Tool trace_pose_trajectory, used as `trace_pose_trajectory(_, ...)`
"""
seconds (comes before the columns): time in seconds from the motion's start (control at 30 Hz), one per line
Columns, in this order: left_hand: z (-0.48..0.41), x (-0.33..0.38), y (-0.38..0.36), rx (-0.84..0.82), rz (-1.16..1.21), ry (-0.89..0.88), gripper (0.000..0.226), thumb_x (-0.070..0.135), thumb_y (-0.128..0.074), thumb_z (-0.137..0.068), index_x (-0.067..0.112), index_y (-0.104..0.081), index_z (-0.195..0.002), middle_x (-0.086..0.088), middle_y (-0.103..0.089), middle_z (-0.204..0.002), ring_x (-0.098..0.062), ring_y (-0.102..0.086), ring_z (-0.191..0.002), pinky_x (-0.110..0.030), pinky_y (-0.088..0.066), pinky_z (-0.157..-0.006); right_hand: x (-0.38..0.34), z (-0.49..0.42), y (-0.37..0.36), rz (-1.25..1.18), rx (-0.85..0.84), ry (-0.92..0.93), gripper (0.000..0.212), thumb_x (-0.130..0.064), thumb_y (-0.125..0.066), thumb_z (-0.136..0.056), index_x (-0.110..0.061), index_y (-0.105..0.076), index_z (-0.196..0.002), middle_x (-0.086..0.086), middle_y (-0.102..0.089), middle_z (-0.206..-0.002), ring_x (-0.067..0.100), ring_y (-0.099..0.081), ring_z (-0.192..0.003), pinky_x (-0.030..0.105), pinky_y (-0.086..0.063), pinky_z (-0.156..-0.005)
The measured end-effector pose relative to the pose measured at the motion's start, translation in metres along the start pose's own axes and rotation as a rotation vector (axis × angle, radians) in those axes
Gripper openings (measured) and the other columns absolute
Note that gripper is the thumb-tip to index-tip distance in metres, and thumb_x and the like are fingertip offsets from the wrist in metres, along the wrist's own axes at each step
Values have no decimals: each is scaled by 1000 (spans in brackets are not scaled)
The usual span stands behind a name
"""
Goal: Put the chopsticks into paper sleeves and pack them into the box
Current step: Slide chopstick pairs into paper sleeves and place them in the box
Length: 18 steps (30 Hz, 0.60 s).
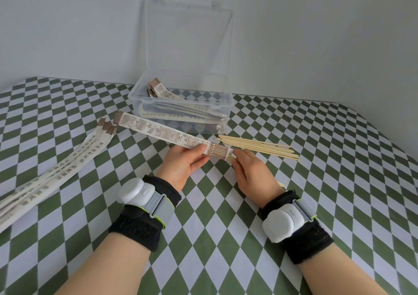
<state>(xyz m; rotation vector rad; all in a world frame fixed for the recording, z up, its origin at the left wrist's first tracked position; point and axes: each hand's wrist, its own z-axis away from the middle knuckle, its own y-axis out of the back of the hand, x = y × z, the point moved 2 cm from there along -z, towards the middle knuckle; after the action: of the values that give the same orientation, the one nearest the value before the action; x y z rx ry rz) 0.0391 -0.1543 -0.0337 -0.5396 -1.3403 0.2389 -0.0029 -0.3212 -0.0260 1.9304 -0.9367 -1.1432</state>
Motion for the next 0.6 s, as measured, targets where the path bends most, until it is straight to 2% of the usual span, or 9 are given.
trace_pose_trajectory(0.13,2,1,-1,8,-15,0,15,1,-58,-88,9,-60,-100,-8,-69,-99,-17,-68,-92,-25,-57,-76,-2,0,0,-62,12,44,39,-7,-43,-93,-5,-43,-132,9,-54,-106,17,-51,-82,22,-42,-71)
trace_pose_trajectory(0.2,2,1,-2,15,-19,-3,15,1,-58,-88,10,-60,-99,-8,-69,-98,-17,-68,-92,-26,-57,-77,-2,1,0,-67,21,52,41,-5,-45,-92,-5,-40,-133,8,-54,-108,12,-48,-84,16,-38,-73)
trace_pose_trajectory(0.3,2,4,-1,53,11,-38,13,4,-58,-89,9,-60,-101,-10,-69,-101,-17,-68,-91,-25,-57,-77,4,0,2,-55,92,-2,38,-7,-49,-91,-5,-45,-128,7,-55,-98,17,-51,-79,27,-45,-70)
trace_pose_trajectory(0.4,0,7,4,139,110,-78,10,10,-57,-91,10,-60,-100,-11,-68,-103,-17,-67,-92,-24,-57,-78,9,0,4,-28,142,-106,23,-19,-48,-93,-9,-55,-112,-1,-55,-91,12,-48,-71,26,-43,-65)
trace_pose_trajectory(0.5,-1,7,5,162,125,-91,9,11,-57,-90,11,-61,-99,-10,-67,-103,-18,-66,-93,-24,-57,-78,9,0,2,14,127,-93,21,-22,-44,-95,-9,-60,-101,2,-60,-88,16,-51,-71,31,-46,-65)
trace_pose_trajectory(0.6,0,6,4,127,72,-78,12,11,-57,-91,8,-61,-101,-12,-67,-105,-17,-67,-94,-23,-57,-76,7,-1,1,-44,100,-42,21,-17,-43,-96,-6,-61,-101,1,-55,-85,16,-48,-70,23,-42,-63)
